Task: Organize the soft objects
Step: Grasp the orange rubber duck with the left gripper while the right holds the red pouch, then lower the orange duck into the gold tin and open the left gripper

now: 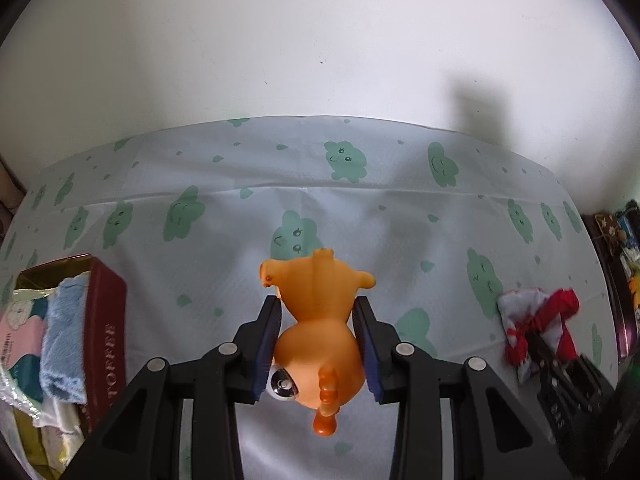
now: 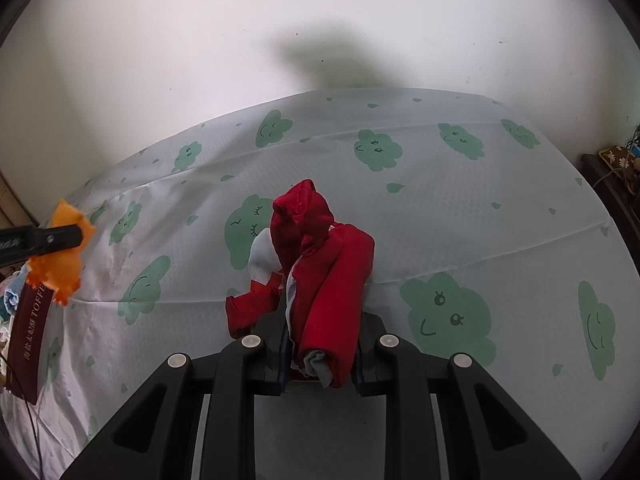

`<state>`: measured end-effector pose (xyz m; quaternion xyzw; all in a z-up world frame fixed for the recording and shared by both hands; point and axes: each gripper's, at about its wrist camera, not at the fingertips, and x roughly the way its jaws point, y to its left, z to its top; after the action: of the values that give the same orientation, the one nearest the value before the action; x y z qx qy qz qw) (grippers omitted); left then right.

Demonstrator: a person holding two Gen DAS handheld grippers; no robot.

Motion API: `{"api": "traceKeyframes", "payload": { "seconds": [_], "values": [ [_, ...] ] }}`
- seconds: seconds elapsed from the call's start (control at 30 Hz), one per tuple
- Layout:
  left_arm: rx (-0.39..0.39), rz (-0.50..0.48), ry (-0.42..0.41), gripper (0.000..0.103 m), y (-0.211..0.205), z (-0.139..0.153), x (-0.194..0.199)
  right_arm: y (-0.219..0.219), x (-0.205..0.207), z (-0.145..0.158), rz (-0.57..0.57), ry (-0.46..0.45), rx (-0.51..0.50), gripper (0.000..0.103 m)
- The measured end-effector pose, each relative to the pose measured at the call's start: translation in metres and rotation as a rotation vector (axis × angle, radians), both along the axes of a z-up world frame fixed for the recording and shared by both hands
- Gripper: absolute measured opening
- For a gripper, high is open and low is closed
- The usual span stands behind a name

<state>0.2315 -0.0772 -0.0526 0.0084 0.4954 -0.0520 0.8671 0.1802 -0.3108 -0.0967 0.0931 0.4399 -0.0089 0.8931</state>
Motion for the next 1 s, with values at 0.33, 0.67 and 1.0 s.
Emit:
{"api": "traceKeyframes", "payload": {
  "seconds": [0.33,0.67,1.0],
  "values": [
    [0.017,-0.018,-0.041,0.037,0.024,0.030,-0.042,0.002,0.000,0.001,0.001,0.002,-0.014,0.022],
    [0.085,0.073,-0.100,0.037,0.120,0.067,-0.091,0.004,0.000,0.001,0.001,0.002,-0.030,0.022],
    [0.108,0.200,-0.049,0.038,0.216,0.049,-0.127,0.010,0.001,0.002,0.002,0.005,-0.075,0.022]
  ]
}}
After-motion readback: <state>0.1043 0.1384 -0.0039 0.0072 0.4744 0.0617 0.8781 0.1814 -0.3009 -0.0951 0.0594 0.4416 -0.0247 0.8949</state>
